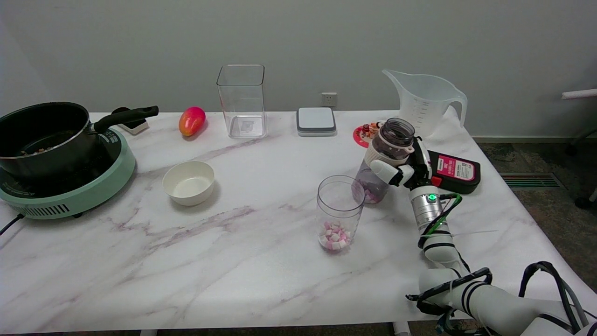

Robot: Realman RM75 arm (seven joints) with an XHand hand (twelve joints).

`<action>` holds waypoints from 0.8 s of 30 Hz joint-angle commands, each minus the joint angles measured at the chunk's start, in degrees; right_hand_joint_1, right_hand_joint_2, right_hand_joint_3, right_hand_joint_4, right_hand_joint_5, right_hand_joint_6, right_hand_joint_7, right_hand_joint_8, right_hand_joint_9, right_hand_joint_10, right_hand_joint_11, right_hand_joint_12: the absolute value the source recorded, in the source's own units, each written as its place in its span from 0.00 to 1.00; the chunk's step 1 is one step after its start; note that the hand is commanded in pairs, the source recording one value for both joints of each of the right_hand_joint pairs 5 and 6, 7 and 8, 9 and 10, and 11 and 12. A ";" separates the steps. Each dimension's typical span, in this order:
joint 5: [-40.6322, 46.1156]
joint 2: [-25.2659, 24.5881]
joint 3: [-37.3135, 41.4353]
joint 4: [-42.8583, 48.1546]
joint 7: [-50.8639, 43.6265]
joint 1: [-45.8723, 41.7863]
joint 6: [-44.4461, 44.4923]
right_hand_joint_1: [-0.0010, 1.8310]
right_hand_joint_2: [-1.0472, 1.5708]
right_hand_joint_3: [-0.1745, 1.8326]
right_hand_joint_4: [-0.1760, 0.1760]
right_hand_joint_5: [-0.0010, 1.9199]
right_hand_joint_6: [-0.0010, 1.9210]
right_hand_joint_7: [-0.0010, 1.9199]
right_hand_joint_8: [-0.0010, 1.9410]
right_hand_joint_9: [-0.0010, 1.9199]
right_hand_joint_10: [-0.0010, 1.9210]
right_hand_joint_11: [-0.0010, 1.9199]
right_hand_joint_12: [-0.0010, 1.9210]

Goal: Place the bottle onto the table.

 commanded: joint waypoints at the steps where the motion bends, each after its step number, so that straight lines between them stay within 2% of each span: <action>1: -0.10 2.00 0.21 1.52 0.01 -0.71 -0.36 0.67 0.22 0.69 0.50 0.36 0.36 0.65 0.64 0.50 0.50 0.52 0.52; 18: -0.39 2.13 0.13 1.68 0.01 -0.05 -1.64 0.67 0.21 0.66 0.50 0.32 0.32 0.62 0.61 0.49 0.49 0.52 0.52; 24: -0.02 2.13 0.05 1.60 0.01 -0.05 -1.72 0.67 0.21 0.65 0.50 0.31 0.31 0.59 0.58 0.44 0.44 0.51 0.51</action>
